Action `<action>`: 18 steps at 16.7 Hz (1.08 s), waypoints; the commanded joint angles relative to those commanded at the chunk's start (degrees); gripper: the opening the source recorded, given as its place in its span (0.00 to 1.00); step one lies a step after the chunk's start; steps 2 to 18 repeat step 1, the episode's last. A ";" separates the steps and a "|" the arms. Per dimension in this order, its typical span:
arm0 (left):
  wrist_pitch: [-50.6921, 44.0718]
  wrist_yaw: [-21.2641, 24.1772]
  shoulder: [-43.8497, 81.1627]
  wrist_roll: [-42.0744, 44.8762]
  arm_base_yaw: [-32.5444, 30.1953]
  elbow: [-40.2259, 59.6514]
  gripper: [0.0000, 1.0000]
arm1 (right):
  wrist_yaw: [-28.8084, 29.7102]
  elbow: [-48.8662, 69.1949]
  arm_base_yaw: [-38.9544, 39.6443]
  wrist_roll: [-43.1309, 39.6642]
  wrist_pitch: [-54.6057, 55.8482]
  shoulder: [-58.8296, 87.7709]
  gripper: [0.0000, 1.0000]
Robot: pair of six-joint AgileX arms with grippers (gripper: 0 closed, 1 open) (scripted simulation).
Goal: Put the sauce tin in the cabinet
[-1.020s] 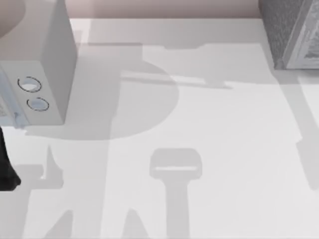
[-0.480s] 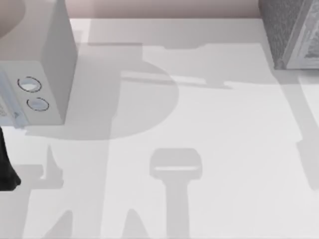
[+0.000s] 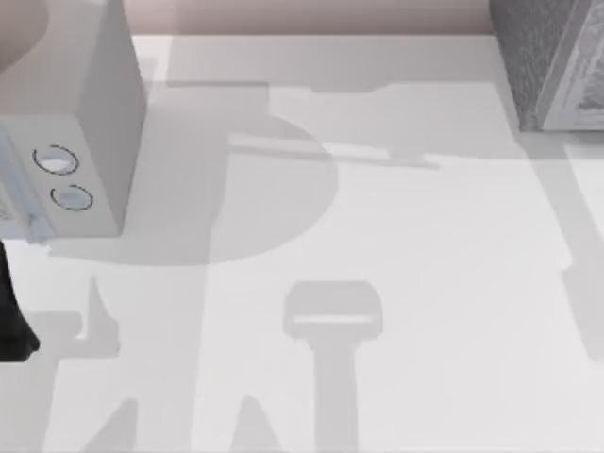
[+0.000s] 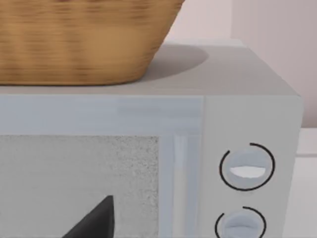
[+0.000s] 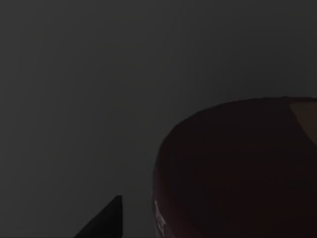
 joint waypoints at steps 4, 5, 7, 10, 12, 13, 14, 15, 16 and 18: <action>0.00 0.00 0.00 0.00 0.00 0.00 1.00 | 0.00 0.00 0.00 0.00 0.00 0.00 1.00; 0.00 0.00 0.00 0.00 0.00 0.00 1.00 | 0.00 0.00 0.00 0.00 0.00 0.00 1.00; 0.00 0.00 0.00 0.00 0.00 0.00 1.00 | 0.00 0.00 0.00 0.00 0.00 0.00 1.00; 0.00 0.00 0.00 0.00 0.00 0.00 1.00 | 0.00 0.00 0.00 0.00 0.00 0.00 1.00; 0.00 0.00 0.00 0.00 0.00 0.00 1.00 | 0.00 0.00 0.00 0.00 0.00 0.00 1.00; 0.00 0.00 0.00 0.00 0.00 0.00 1.00 | 0.00 0.00 0.00 0.00 0.00 0.00 1.00; 0.00 0.00 0.00 0.00 0.00 0.00 1.00 | 0.00 0.00 0.00 0.00 0.00 0.00 1.00; 0.00 0.00 0.00 0.00 0.00 0.00 1.00 | 0.00 0.00 0.00 0.00 0.00 0.00 1.00; 0.00 0.00 0.00 0.00 0.00 0.00 1.00 | 0.00 0.00 0.00 0.00 0.00 0.00 1.00; 0.00 0.00 0.00 0.00 0.00 0.00 1.00 | 0.00 0.00 0.00 0.00 0.00 0.00 1.00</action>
